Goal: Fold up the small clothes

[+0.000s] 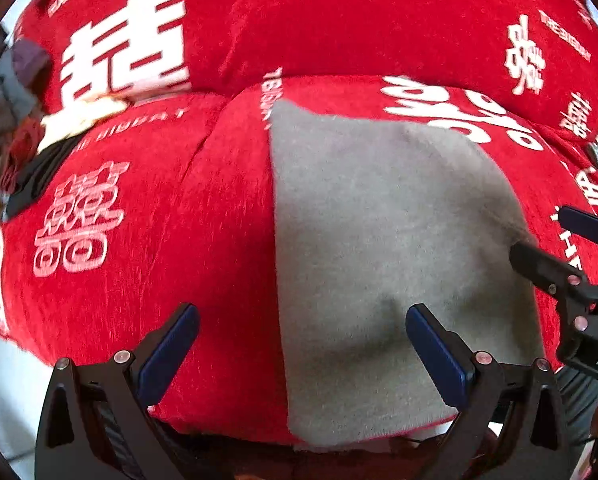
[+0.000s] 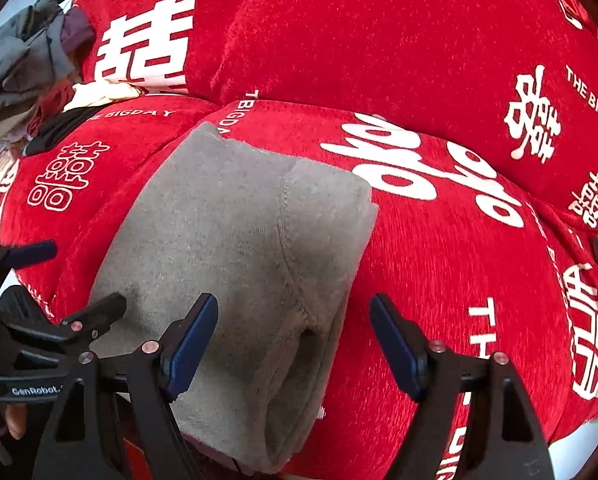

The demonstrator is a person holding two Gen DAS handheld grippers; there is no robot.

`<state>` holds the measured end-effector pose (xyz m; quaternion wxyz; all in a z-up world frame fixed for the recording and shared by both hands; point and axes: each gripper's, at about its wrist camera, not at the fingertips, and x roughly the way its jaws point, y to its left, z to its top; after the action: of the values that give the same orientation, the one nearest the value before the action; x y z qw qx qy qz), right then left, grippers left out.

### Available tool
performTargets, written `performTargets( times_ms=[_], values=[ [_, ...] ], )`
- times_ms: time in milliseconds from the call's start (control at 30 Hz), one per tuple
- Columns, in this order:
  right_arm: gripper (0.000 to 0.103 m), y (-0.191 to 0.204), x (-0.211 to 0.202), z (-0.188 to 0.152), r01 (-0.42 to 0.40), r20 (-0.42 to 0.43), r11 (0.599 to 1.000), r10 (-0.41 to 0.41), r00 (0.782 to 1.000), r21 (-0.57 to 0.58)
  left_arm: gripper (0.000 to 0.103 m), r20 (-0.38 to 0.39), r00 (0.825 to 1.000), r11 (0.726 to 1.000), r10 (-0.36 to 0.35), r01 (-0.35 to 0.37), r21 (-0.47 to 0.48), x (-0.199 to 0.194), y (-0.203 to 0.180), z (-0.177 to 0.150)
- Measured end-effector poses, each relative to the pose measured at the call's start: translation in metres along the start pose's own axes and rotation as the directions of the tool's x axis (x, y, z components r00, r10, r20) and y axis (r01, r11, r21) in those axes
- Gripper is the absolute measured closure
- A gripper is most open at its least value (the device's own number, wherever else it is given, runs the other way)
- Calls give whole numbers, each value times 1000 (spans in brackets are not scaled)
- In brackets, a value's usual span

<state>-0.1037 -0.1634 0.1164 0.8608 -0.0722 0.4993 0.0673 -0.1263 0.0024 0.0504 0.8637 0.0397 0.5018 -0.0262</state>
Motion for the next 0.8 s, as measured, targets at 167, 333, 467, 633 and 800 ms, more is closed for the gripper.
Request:
performTargets(
  times_ms=[167, 333, 467, 633, 800],
  values=[
    [22, 2, 2, -3, 11, -17, 1000, -11, 1000, 1, 0, -87, 996, 1000, -6, 5, -5, 14, 0, -2],
    [22, 6, 3, -5, 19, -26, 1000, -19, 999, -3, 0, -78, 997, 1000, -3, 2, -15, 14, 1, -2],
    [22, 8, 3, -4, 15, -31, 1000, -15, 999, -4, 0, -82, 997, 1000, -11, 10, -15, 15, 2, -1],
    [22, 12, 4, -4, 20, -38, 1000, -20, 999, -16, 0, -85, 996, 1000, -24, 22, -15, 18, 4, 0],
    [22, 13, 8, -2, 22, -50, 1000, -22, 998, -10, 0, -88, 995, 999, -40, 38, -24, 21, 5, 3]
  ],
)
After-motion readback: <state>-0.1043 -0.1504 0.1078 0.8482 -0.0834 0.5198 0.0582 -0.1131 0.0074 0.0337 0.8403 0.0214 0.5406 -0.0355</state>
